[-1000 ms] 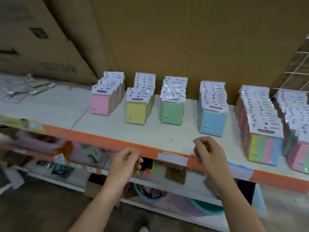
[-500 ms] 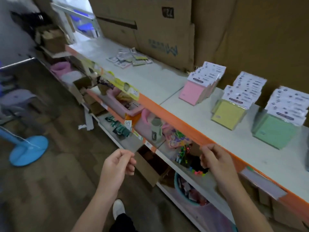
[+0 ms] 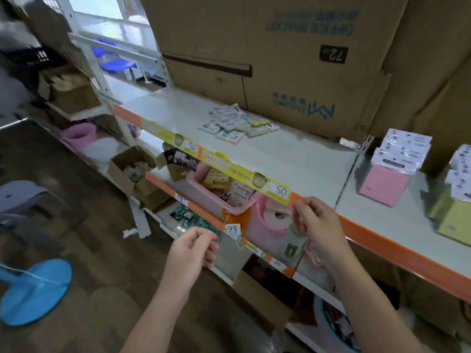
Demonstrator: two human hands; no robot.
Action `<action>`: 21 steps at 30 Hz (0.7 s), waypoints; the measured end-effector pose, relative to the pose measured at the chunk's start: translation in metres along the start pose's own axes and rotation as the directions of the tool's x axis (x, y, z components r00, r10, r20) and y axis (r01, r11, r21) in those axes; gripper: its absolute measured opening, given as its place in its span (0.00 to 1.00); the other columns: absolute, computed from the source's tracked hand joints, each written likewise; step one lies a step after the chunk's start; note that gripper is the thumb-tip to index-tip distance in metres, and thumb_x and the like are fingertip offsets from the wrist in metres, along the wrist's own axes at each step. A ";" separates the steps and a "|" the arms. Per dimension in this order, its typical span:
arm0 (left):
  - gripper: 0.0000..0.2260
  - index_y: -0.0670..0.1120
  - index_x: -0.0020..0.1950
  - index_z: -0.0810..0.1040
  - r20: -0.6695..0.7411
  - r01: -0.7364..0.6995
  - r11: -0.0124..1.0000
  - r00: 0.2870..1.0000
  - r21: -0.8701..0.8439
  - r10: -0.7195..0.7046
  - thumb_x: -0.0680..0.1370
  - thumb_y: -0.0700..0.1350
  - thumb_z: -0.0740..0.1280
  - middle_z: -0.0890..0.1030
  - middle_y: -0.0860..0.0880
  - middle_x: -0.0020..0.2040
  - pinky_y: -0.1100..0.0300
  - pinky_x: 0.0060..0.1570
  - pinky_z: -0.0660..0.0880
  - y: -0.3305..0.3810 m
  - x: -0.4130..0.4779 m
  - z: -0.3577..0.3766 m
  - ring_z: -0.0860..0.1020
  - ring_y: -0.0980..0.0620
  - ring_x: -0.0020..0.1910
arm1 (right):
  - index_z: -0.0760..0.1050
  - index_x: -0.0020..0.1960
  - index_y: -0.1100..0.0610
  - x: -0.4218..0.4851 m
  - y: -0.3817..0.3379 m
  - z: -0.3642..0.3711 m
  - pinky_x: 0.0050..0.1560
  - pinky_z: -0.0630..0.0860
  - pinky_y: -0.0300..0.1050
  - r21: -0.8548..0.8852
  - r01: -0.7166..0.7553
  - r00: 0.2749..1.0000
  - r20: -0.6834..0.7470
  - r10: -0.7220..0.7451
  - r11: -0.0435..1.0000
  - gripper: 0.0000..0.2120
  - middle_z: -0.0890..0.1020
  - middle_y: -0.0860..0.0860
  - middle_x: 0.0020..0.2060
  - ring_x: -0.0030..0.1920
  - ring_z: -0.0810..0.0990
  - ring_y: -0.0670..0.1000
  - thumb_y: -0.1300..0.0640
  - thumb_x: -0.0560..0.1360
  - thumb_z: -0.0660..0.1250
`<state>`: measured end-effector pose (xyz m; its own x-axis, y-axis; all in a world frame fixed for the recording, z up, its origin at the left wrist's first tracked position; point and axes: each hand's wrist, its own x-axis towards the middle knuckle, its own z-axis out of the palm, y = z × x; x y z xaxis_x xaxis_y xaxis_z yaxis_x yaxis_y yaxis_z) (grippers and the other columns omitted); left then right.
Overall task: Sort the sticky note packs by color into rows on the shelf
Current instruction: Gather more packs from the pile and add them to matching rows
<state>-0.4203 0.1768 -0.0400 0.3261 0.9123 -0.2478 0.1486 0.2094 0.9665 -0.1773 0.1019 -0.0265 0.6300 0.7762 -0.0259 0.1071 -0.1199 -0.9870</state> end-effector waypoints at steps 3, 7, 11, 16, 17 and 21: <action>0.12 0.49 0.38 0.82 0.060 -0.027 1.000 0.998 0.010 0.026 0.80 0.42 0.64 0.81 0.48 0.35 0.61 0.33 0.77 0.022 0.047 -0.018 0.78 0.54 0.32 | 0.77 0.40 0.59 0.032 -0.017 0.033 0.27 0.68 0.36 0.042 -0.025 0.998 -0.052 0.028 0.999 0.09 0.76 0.47 0.24 0.25 0.72 0.45 0.61 0.79 0.64; 0.10 0.46 0.40 0.81 0.094 -0.100 0.995 0.991 0.018 0.098 0.80 0.41 0.64 0.81 0.49 0.33 0.62 0.31 0.76 0.053 0.113 -0.024 0.78 0.55 0.30 | 0.78 0.41 0.58 0.079 -0.030 0.066 0.30 0.70 0.42 0.069 -0.064 0.995 -0.073 0.069 0.996 0.08 0.77 0.47 0.26 0.27 0.73 0.47 0.60 0.78 0.65; 0.08 0.43 0.42 0.80 0.156 -0.165 0.984 0.976 0.074 0.152 0.80 0.42 0.65 0.81 0.49 0.34 0.62 0.29 0.75 0.079 0.182 -0.019 0.77 0.54 0.30 | 0.78 0.42 0.58 0.136 -0.029 0.090 0.29 0.72 0.39 0.044 -0.064 0.994 -0.081 0.067 0.997 0.08 0.79 0.47 0.28 0.27 0.75 0.46 0.60 0.79 0.64; 0.08 0.45 0.42 0.80 0.189 -0.224 0.952 0.964 0.206 0.186 0.79 0.45 0.66 0.82 0.52 0.33 0.62 0.31 0.76 0.110 0.267 -0.003 0.78 0.56 0.30 | 0.77 0.43 0.56 0.233 -0.023 0.112 0.30 0.75 0.40 -0.002 -0.105 0.982 -0.160 0.104 0.994 0.08 0.82 0.51 0.37 0.30 0.78 0.45 0.56 0.79 0.63; 0.07 0.46 0.42 0.80 0.189 -0.233 0.943 0.963 0.237 0.191 0.78 0.45 0.66 0.82 0.53 0.33 0.61 0.32 0.77 0.116 0.283 0.000 0.78 0.56 0.31 | 0.76 0.43 0.55 0.252 -0.022 0.114 0.34 0.77 0.43 -0.012 -0.138 0.973 -0.190 0.134 0.990 0.08 0.83 0.52 0.40 0.34 0.80 0.47 0.55 0.80 0.63; 0.04 0.49 0.43 0.80 0.252 -0.379 0.820 0.922 0.429 0.294 0.77 0.46 0.67 0.81 0.53 0.38 0.58 0.40 0.77 0.134 0.338 0.022 0.78 0.54 0.38 | 0.76 0.48 0.54 0.313 -0.011 0.113 0.48 0.79 0.51 -0.190 -0.260 0.938 -0.283 0.200 0.947 0.10 0.84 0.58 0.47 0.49 0.83 0.58 0.49 0.79 0.62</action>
<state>-0.2694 0.5057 0.0042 0.5800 0.8137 0.0383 0.3986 -0.3245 0.8578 -0.0678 0.4161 -0.0415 0.8302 0.5287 -0.1771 0.0841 -0.4327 -0.8976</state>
